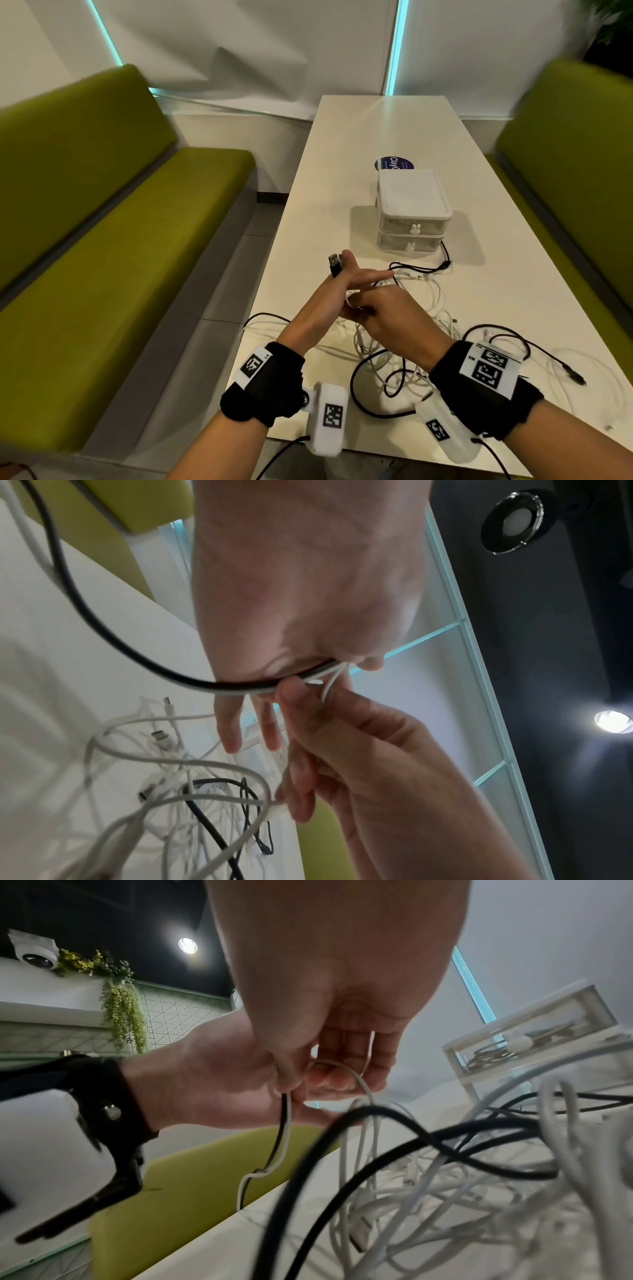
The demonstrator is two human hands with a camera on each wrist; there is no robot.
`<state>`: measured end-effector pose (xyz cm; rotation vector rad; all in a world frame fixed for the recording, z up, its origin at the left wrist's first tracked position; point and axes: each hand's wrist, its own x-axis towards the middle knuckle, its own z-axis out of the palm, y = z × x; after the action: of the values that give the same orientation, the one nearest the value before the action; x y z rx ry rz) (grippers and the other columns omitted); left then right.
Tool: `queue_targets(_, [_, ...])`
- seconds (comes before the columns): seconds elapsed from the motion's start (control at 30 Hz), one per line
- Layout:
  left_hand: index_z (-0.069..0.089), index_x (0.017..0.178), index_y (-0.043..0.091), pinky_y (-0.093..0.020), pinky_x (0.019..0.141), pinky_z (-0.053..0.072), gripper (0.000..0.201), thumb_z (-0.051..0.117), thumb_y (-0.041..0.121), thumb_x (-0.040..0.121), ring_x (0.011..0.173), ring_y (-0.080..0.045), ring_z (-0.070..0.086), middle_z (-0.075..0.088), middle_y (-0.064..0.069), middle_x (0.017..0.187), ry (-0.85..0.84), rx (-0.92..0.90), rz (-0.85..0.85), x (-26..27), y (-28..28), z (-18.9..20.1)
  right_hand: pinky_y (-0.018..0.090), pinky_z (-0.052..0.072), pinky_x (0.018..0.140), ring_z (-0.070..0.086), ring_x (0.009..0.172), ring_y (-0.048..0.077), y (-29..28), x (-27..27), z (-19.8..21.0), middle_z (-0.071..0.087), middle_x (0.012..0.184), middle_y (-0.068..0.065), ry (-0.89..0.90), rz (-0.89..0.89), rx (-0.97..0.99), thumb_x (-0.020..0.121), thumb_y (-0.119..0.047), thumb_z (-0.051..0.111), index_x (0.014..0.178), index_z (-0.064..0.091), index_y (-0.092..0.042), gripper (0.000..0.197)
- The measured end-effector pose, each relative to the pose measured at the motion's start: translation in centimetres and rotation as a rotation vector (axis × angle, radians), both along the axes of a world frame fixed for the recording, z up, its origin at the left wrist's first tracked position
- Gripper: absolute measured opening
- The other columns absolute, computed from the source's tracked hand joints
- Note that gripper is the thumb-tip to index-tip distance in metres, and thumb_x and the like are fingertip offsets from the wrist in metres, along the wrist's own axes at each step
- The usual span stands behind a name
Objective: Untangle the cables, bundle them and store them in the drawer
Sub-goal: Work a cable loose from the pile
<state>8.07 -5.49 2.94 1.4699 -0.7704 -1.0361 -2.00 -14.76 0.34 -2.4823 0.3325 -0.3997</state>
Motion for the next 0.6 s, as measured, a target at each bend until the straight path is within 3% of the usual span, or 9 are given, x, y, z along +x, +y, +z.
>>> queue_targets(0.07, [0.072,0.112,0.034,-0.028,0.105,0.038,0.073,0.009,0.066,0.094,0.123,0.003,0.048,0.059,0.014,0.131,-0.011,-0.012,0.019,0.02,-0.16,-0.27,0.035,0.044,0.056,0.049,0.053,0.014,0.12,-0.12,0.02,0.055,0.054,-0.007,-0.001,-0.002,0.026,0.092,-0.03,0.064,0.071,0.066,-0.023,0.023])
queue_targets(0.17, [0.072,0.111,0.037,-0.033,0.111,0.028,0.075,0.006,0.068,0.091,0.133,-0.002,0.04,0.056,0.016,0.133,-0.014,-0.034,0.062,0.07,-0.12,-0.45,0.033,0.031,0.05,0.038,0.048,0.019,0.42,-0.09,0.3,0.04,0.045,-0.002,-0.045,0.0,0.098,0.093,-0.031,0.063,0.056,0.047,-0.027,0.04])
queue_targets(0.23, [0.071,0.111,0.037,-0.027,0.106,0.032,0.073,0.008,0.067,0.092,0.131,-0.001,0.042,0.058,0.018,0.13,0.004,-0.054,0.051,-0.03,-0.07,-0.42,0.031,0.028,0.049,0.036,0.047,0.019,0.47,0.01,0.36,0.037,0.045,-0.004,-0.075,-0.008,0.088,0.093,-0.029,0.063,0.053,0.042,-0.029,0.045])
queue_targets(0.33, [0.073,0.111,0.032,-0.021,0.098,0.041,0.049,0.032,0.056,0.096,0.129,-0.006,0.047,0.054,0.006,0.137,0.095,-0.05,-0.019,0.04,-0.11,-0.37,0.029,0.029,0.048,0.039,0.046,0.01,0.45,0.02,0.22,0.04,0.049,-0.01,-0.105,-0.007,0.024,0.09,-0.022,0.065,0.061,0.057,-0.016,0.031])
queue_targets(0.4, [0.073,0.113,0.025,-0.022,0.097,0.042,0.046,0.042,0.053,0.093,0.124,-0.011,0.053,0.06,-0.003,0.131,0.11,-0.045,-0.035,0.17,-0.24,-0.57,0.027,0.03,0.049,0.039,0.049,0.007,0.5,-0.09,0.22,0.047,0.055,-0.012,-0.14,0.009,-0.005,0.087,-0.016,0.065,0.067,0.063,-0.012,0.021])
queue_targets(0.5, [0.07,0.117,0.01,-0.016,0.091,0.045,0.051,0.036,0.045,0.1,0.12,-0.01,0.058,0.067,-0.002,0.124,0.149,-0.034,-0.053,0.26,-0.29,-0.83,0.034,0.037,0.049,0.039,0.055,0.007,0.38,-0.08,-0.07,0.057,0.06,-0.005,-0.172,0.023,-0.025,0.087,-0.012,0.066,0.065,0.059,-0.012,0.023])
queue_targets(0.53, [0.069,0.117,0.007,-0.014,0.088,0.046,0.055,0.032,0.045,0.101,0.117,-0.008,0.06,0.068,-0.002,0.122,0.168,-0.034,-0.063,0.29,-0.2,-0.78,0.036,0.038,0.05,0.04,0.055,0.008,0.36,-0.05,-0.13,0.054,0.059,-0.007,-0.171,0.027,-0.031,0.088,-0.013,0.066,0.064,0.057,-0.012,0.025])
queue_targets(0.6, [0.068,0.116,0.003,-0.012,0.085,0.048,0.066,0.024,0.05,0.101,0.113,-0.006,0.062,0.069,-0.002,0.12,0.188,-0.05,-0.075,0.45,-0.04,-0.48,0.029,0.036,0.05,0.041,0.055,0.005,0.3,0.03,-0.29,0.045,0.057,-0.014,-0.175,0.033,-0.029,0.09,-0.015,0.065,0.063,0.054,-0.013,0.029])
